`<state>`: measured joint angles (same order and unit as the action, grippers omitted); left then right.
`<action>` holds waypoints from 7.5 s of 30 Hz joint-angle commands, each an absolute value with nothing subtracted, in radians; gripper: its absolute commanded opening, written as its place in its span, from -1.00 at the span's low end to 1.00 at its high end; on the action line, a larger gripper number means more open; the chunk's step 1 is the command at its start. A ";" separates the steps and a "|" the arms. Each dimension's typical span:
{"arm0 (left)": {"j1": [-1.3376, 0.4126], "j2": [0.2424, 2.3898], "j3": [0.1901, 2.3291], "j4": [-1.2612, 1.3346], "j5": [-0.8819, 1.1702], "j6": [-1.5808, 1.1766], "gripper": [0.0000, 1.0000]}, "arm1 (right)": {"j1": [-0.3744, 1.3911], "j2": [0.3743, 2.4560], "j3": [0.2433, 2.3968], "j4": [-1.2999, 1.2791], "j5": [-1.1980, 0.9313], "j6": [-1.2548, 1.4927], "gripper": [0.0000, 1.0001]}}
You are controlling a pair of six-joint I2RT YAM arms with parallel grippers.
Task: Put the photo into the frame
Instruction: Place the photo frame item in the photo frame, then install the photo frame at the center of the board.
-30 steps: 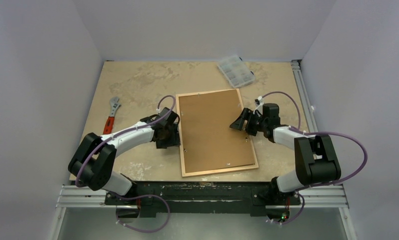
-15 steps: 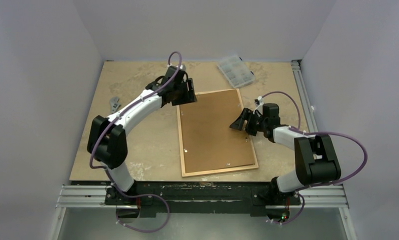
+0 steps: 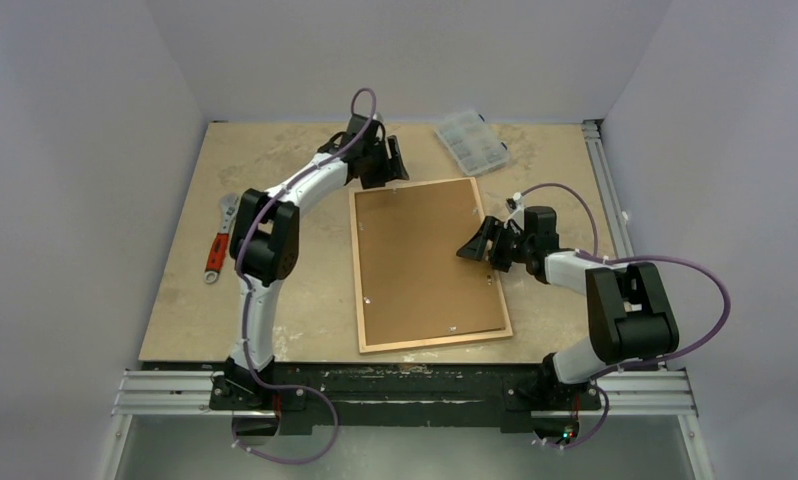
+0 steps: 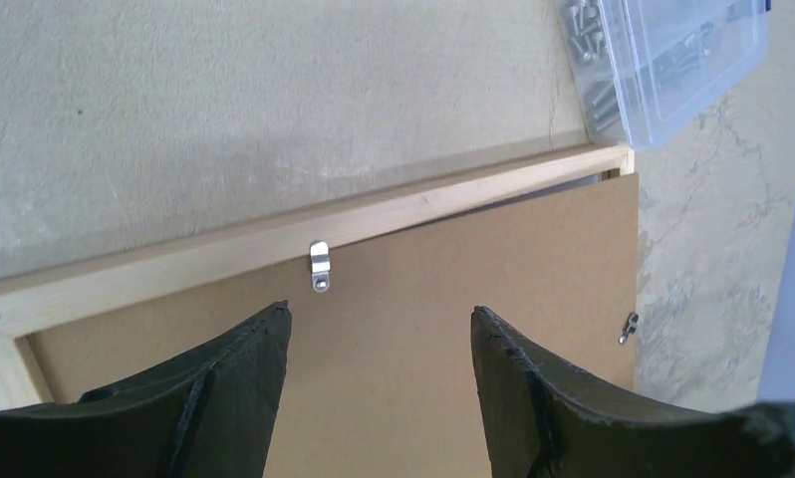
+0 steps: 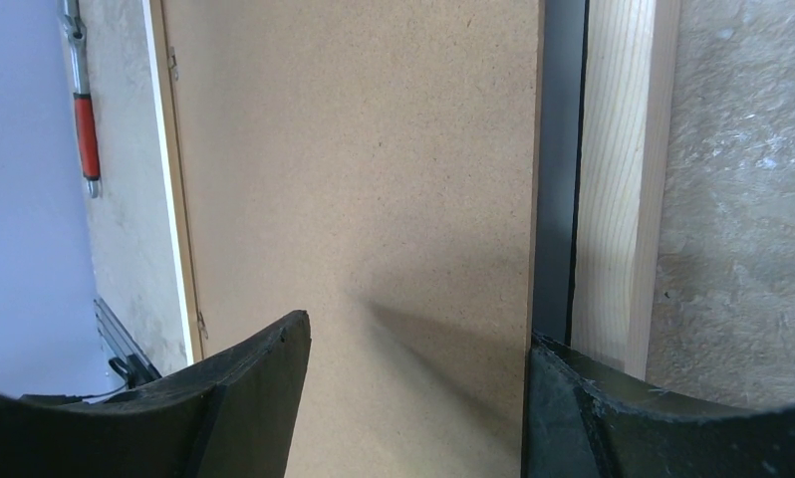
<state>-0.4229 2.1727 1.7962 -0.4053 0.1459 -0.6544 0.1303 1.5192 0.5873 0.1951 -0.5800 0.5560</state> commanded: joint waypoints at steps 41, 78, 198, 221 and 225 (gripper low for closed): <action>-0.382 2.208 1.809 -0.427 0.182 -0.689 0.34 | 0.143 1.568 0.586 0.199 -0.601 0.515 0.26; -0.436 2.320 1.943 -0.382 0.305 -0.702 0.34 | 0.142 1.561 0.585 0.209 -0.629 0.494 0.18; -0.562 1.341 0.647 -0.413 0.063 -0.907 0.35 | 0.420 1.453 0.714 -0.418 -0.221 0.503 0.84; -0.637 1.533 0.745 -0.556 -0.170 -0.940 -0.08 | 0.445 1.466 0.665 -0.346 -0.281 0.493 0.77; -0.637 1.539 0.766 -0.583 -0.186 -0.935 -0.18 | 0.444 1.456 0.660 -0.341 -0.280 0.492 0.77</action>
